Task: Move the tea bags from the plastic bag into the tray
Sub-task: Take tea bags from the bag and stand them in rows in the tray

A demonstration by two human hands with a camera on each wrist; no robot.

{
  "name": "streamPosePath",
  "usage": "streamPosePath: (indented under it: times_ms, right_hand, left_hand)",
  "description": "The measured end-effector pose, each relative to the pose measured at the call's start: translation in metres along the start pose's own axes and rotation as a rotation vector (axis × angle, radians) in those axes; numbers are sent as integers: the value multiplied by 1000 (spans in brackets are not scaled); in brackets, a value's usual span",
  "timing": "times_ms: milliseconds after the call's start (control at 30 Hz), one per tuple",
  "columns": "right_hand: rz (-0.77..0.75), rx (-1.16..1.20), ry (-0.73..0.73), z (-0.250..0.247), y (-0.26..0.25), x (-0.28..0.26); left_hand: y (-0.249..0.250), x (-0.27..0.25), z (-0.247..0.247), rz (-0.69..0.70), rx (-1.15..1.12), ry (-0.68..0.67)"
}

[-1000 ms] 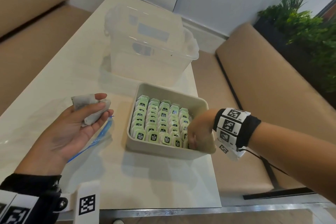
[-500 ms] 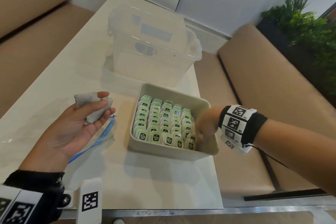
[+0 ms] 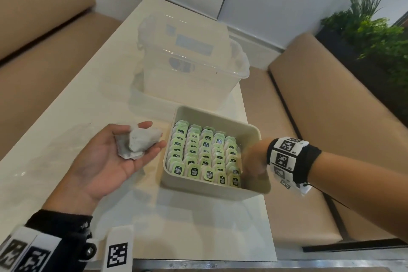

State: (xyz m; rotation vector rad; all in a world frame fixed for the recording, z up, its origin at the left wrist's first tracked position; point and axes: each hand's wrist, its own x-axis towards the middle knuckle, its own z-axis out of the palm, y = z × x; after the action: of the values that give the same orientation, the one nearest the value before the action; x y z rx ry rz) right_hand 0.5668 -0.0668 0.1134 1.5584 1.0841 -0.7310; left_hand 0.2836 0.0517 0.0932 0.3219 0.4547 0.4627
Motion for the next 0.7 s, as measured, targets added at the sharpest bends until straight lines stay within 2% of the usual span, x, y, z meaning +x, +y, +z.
streamPosePath:
  times_ms: [67, 100, 133, 200, 267, 333, 433, 600, 700]
  right_hand:
    - [-18, -13, -13, -6, 3, -12]
    - [-39, -21, 27, -11, 4, -23]
    - [-72, -14, 137, -19, 4, -37]
    - [-233, 105, 522, -34, 2, -65]
    - [-460, 335, 944, -46, -8, -86]
    - [-607, 480, 1179, -54, -22, -98]
    - [-612, 537, 1313, -61, -39, -101]
    - [-633, 607, 1378, -57, -45, -99]
    - [-620, 730, 1507, -48, -47, -104]
  left_hand:
    - [-3, 2, 5, -50, -28, -47]
    - [-5, 3, 7, -71, -37, -67]
    - [-6, 5, 10, -87, -48, -84]
    - [-8, 9, 17, -107, -80, -101]
    - [-11, 12, 29, -120, -93, -110]
    - [-14, 12, 42, -95, -56, -85]
    - [-17, 12, 54, -61, -11, -90]
    - [-19, 8, 59, -33, -23, -109]
    - [-22, 8, 57, 18, -29, -73]
